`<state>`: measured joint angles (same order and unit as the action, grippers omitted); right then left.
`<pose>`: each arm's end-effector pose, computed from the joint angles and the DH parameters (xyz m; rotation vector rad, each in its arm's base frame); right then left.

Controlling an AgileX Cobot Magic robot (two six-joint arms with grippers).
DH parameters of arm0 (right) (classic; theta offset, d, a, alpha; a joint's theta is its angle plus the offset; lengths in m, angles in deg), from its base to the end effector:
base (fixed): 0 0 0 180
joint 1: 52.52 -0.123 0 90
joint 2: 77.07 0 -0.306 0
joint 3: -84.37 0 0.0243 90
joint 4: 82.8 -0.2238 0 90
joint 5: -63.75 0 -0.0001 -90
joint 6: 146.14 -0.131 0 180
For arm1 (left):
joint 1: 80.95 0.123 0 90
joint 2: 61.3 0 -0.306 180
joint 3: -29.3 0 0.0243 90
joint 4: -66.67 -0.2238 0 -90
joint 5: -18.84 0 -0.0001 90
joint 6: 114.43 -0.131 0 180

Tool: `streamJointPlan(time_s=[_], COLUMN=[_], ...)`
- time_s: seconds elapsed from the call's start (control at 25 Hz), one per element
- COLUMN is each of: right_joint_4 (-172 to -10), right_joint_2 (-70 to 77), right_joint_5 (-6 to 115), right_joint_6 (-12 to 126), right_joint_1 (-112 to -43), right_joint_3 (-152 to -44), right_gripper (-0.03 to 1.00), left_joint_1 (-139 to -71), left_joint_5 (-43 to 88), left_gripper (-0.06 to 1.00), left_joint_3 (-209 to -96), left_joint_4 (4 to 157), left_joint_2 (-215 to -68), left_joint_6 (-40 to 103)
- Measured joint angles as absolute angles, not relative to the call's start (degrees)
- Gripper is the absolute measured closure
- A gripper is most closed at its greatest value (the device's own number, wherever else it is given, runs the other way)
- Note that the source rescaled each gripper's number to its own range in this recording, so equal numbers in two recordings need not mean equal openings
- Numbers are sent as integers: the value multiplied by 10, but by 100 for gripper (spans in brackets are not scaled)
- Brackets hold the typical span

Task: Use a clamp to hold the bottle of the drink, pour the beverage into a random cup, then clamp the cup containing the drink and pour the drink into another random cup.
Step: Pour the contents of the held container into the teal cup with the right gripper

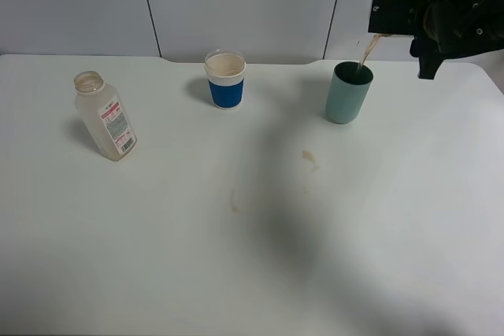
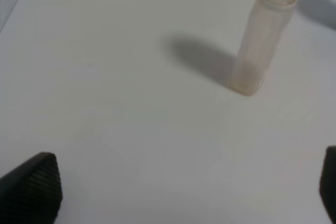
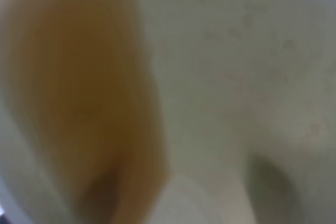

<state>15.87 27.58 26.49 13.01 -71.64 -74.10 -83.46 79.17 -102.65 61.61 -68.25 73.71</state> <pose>0.3692 0.0449 0.2547 -1.4031 1.7563 -1.2826 -0.0158 0.0107 0.2525 -0.1036 2.0072 -0.0135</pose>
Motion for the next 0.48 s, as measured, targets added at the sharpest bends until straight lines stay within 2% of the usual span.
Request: streamJointPlan(time_s=[0.48], right_joint_4=[160], right_joint_2=[276], right_joint_5=[255], right_joint_6=[187], right_joint_1=[-721], right_joint_3=[-741], right_gripper=[95], left_joint_1=[-835], left_joint_5=[792], left_gripper=[-6], left_joint_3=[-1026], left_joint_4=[616], left_joint_2=[-683], left_joint_6=[737])
